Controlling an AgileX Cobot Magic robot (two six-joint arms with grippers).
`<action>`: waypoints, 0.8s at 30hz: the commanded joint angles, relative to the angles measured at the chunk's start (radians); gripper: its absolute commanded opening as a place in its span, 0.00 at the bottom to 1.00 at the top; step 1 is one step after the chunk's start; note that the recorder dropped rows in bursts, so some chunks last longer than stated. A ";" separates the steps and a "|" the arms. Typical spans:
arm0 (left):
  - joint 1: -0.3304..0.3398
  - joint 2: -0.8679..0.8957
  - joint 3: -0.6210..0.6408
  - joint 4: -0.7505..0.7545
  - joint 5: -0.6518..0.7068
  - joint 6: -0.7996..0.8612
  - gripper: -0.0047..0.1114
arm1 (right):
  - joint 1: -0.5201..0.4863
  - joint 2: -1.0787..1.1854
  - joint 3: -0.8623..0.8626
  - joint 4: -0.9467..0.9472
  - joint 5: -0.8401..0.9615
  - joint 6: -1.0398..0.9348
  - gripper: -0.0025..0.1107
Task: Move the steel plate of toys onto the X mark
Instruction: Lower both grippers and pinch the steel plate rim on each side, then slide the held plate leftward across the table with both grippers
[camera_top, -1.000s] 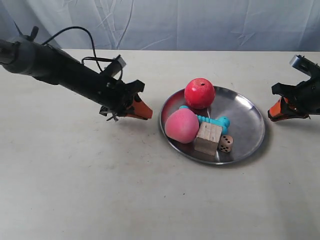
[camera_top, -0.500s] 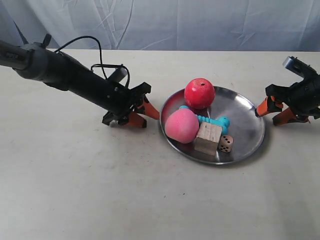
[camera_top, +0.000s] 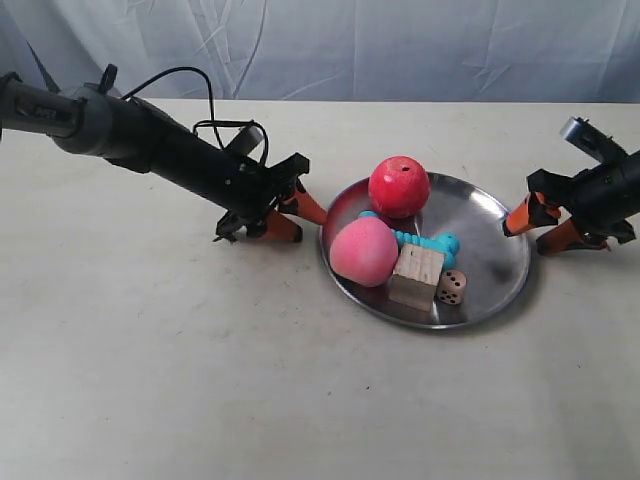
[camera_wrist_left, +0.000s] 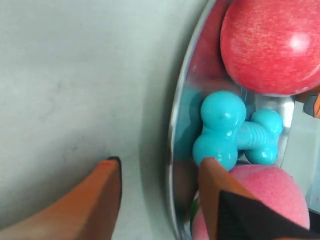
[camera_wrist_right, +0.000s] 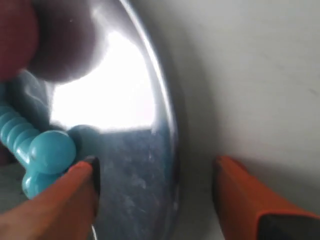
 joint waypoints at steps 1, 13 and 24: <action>-0.010 0.010 -0.003 0.085 -0.050 0.002 0.45 | 0.056 0.046 0.014 -0.030 0.010 -0.002 0.57; -0.092 0.010 -0.003 0.128 -0.083 -0.003 0.37 | 0.090 0.046 0.014 -0.038 0.022 -0.002 0.54; -0.094 0.010 -0.005 0.126 -0.010 -0.011 0.04 | 0.090 0.046 0.014 -0.004 0.067 0.045 0.01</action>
